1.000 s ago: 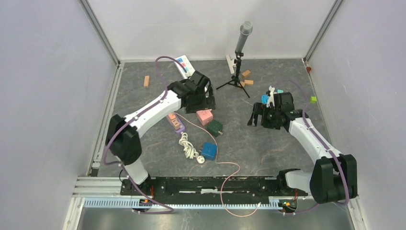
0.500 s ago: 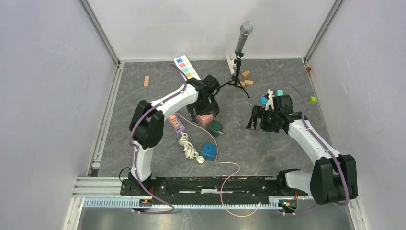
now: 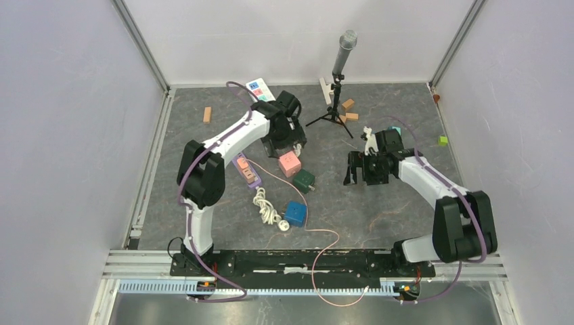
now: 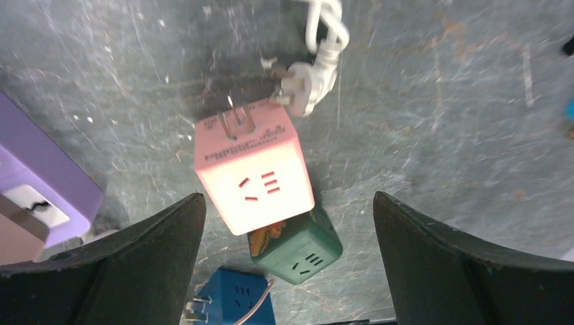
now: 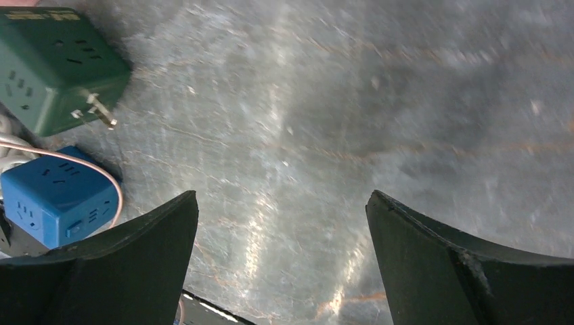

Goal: Insert the plug
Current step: Move the plug to the center of the board, then move the socket to the center of the board, then pick up the plug from the center of the board.

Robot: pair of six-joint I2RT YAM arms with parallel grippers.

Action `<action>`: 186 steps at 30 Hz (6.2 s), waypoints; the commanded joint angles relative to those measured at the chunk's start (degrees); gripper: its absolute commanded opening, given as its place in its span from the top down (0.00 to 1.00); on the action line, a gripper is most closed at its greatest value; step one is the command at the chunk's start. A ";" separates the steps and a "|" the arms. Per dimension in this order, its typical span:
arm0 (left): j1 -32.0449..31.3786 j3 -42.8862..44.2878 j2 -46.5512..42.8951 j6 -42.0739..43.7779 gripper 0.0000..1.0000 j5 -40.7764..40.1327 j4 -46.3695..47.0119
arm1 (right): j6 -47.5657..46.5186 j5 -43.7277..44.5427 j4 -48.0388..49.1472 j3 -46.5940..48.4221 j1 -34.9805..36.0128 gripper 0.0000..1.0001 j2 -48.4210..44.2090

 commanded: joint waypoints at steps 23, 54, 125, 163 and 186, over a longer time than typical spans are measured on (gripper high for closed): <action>14.74 -5.28 -11.10 2.72 0.00 -0.20 6.14 | -4.65 22.72 -3.18 47.67 32.67 0.02 38.40; 7.52 3.07 5.82 -0.44 0.09 1.52 7.27 | -6.96 24.55 4.83 18.27 18.79 0.44 21.55; -7.07 -25.06 -17.87 9.79 0.28 -2.34 -1.45 | -7.13 13.75 -4.33 14.55 15.33 0.02 7.18; -14.05 2.79 10.04 5.89 0.12 11.14 -1.11 | -5.34 11.99 -4.46 6.95 5.86 0.02 0.72; -13.08 0.39 -12.49 20.47 0.71 2.29 14.12 | -3.93 5.64 -8.27 27.24 5.58 0.02 -2.72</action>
